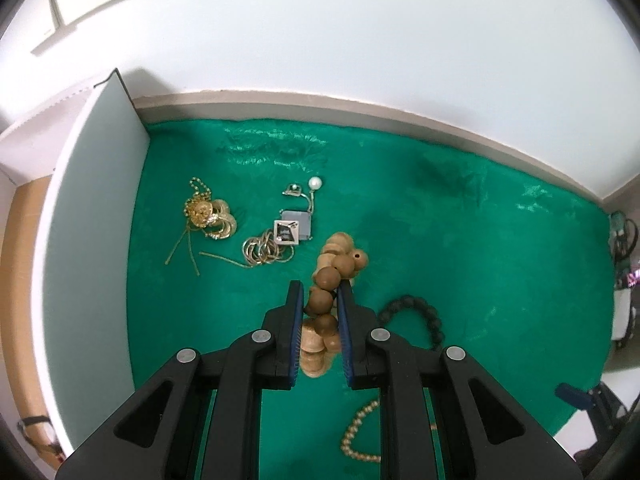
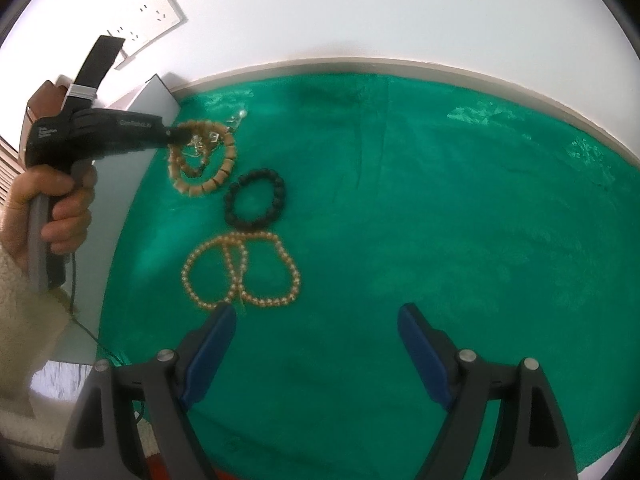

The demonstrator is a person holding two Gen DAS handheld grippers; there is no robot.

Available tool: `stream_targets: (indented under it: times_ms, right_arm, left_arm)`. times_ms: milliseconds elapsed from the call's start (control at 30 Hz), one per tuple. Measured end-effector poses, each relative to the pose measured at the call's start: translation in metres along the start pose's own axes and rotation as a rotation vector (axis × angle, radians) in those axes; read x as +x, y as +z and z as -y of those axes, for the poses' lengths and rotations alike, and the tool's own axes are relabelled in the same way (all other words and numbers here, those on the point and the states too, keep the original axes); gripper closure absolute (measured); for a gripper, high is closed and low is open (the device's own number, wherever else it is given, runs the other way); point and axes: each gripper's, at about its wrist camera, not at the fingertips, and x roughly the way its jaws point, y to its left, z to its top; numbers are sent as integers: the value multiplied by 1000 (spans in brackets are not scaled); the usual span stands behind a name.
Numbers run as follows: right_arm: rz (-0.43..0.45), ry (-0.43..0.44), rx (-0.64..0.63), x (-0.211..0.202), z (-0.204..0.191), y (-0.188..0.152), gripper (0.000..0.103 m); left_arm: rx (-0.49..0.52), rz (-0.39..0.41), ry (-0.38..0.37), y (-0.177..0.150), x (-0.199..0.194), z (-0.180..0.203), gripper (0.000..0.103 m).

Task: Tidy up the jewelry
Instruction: 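Close left tool on wooden bead bracelet while right tool grasps black bead bracelet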

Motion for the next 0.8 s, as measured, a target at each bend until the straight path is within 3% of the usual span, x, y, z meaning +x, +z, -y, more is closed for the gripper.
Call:
stream_targets:
  times_ms: [133, 367, 567, 667, 800]
  right_arm:
    - [2, 7, -7, 0, -3, -1, 18]
    - [17, 22, -13, -4, -7, -4, 18]
    - [-22, 29, -6, 6, -8, -11, 18]
    - [-23, 36, -21, 7, -14, -10, 18]
    - [-15, 44, -46, 5, -22, -8, 18]
  left_arm:
    - [7, -9, 43, -3, 0, 7, 88]
    - [-69, -60, 49, -37, -4, -22, 90]
    - [-80, -92, 75, -61, 1, -40, 89]
    - [-80, -80, 78, -66, -4, -42, 78]
    - [-54, -71, 81, -70, -9, -40, 79]
